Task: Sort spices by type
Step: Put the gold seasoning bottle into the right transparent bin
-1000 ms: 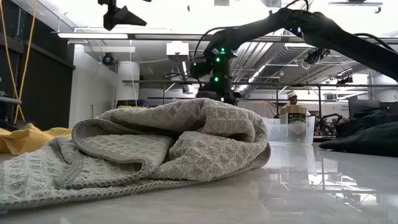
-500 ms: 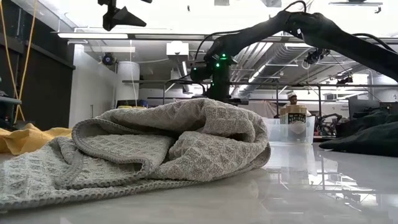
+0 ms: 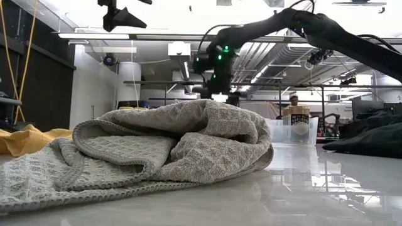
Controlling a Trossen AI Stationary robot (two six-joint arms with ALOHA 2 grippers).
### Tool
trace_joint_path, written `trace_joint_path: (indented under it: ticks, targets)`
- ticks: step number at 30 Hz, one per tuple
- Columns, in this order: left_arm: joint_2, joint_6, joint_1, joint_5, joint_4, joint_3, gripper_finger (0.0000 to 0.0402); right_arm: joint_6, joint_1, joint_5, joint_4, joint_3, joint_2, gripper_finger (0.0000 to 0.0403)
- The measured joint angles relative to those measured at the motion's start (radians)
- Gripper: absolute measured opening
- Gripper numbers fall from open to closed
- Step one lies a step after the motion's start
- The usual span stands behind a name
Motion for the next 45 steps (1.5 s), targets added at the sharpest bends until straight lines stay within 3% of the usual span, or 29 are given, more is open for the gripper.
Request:
trace_joint_path:
  ticks: [6,15,21,26,29,32,37,45]
  targets:
    - [0.006,-0.038,-0.08,0.038,-0.212,0.0,0.03,-0.21,0.01,0.103,-0.005,-0.063,-0.155,0.03]
    - [0.143,-0.244,-0.481,-0.056,-0.442,0.0,0.03,-0.351,0.02,0.137,-0.043,-0.066,-0.36,0.03]
    - [0.241,-0.493,-0.692,-0.054,-0.55,0.0,0.03,-0.391,0.027,0.119,-0.106,-0.066,-0.459,0.03]
    - [0.222,-0.726,-0.832,-0.056,-0.528,0.0,0.03,-0.417,0.039,0.115,-0.207,-0.066,-0.514,0.03]
    - [0.163,-0.867,-0.887,-0.139,-0.476,0.0,0.03,-0.435,0.057,0.085,-0.277,-0.066,-0.534,0.03]
    - [0.093,-0.969,-0.923,-0.287,-0.454,0.0,0.03,-0.432,0.092,0.016,-0.282,-0.088,-0.555,0.03]
    - [-0.006,-1.021,-0.928,-0.473,-0.456,0.0,0.03,-0.406,0.216,-0.059,-0.209,-0.324,-0.673,0.03]
    - [-0.13,-0.951,-0.863,-0.558,-0.454,0.0,0.03,-0.155,0.4,-0.061,0.161,-0.993,-0.977,0.03]
